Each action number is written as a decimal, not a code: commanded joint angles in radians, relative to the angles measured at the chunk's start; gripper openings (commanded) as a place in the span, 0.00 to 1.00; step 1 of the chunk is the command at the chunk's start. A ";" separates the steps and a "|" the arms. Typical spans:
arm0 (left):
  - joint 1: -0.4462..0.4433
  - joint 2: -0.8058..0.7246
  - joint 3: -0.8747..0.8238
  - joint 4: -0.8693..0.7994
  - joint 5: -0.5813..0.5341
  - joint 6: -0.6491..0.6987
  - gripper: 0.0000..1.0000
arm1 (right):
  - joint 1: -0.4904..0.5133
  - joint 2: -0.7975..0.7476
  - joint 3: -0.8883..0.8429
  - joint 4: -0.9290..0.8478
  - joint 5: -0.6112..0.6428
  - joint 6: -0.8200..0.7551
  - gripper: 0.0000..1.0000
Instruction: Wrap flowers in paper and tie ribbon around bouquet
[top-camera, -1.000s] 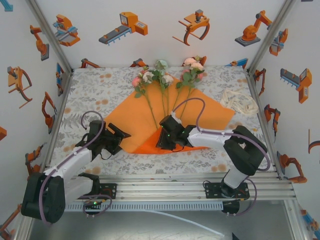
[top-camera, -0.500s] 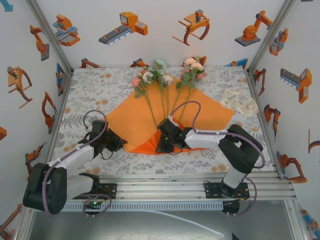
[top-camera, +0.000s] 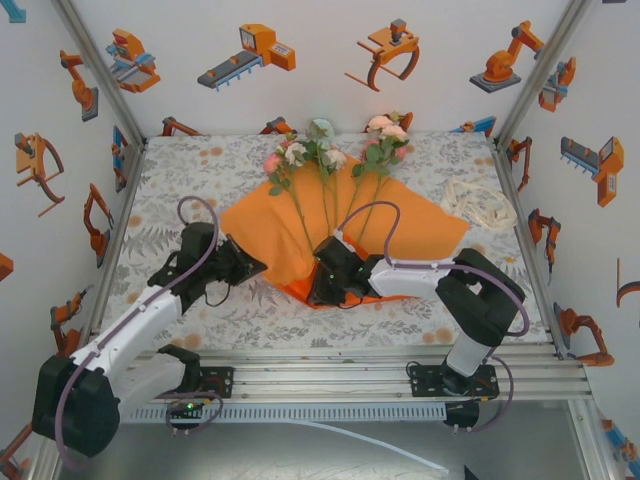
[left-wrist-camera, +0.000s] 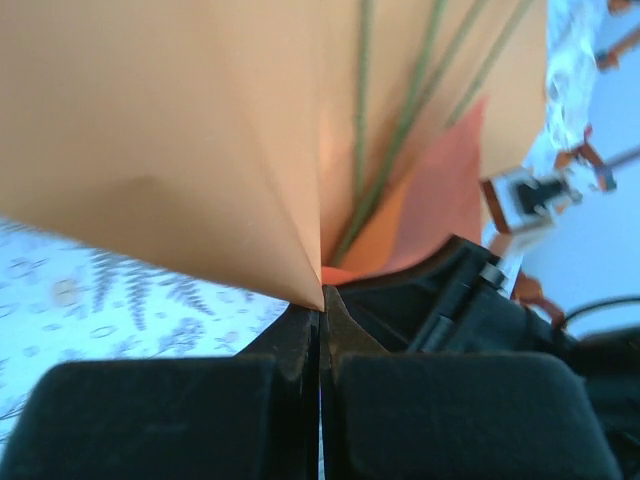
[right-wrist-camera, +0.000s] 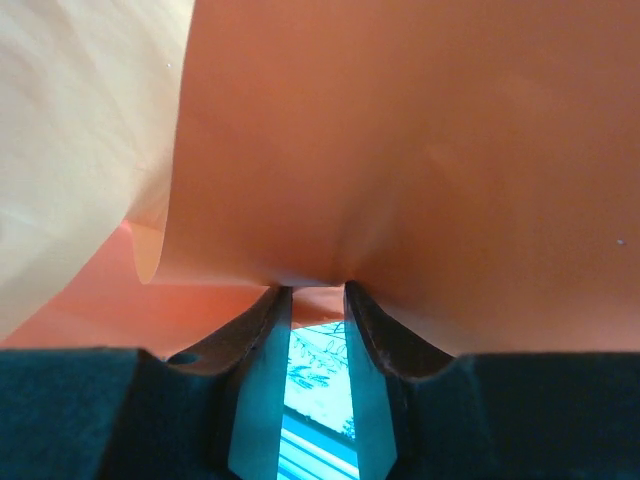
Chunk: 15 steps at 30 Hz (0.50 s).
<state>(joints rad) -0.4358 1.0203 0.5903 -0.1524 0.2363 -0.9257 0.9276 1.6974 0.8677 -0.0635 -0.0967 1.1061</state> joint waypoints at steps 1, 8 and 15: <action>-0.070 0.068 0.114 0.027 0.017 0.107 0.00 | 0.002 -0.026 -0.001 -0.061 0.036 -0.052 0.31; -0.169 0.215 0.260 0.016 -0.031 0.182 0.00 | -0.025 -0.140 -0.034 -0.137 0.080 -0.133 0.31; -0.222 0.326 0.339 0.053 -0.020 0.178 0.00 | -0.073 -0.302 -0.122 -0.119 -0.043 -0.350 0.32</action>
<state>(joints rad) -0.6434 1.3117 0.8818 -0.1215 0.2241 -0.7727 0.8516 1.4673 0.7731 -0.1764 -0.0734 0.9043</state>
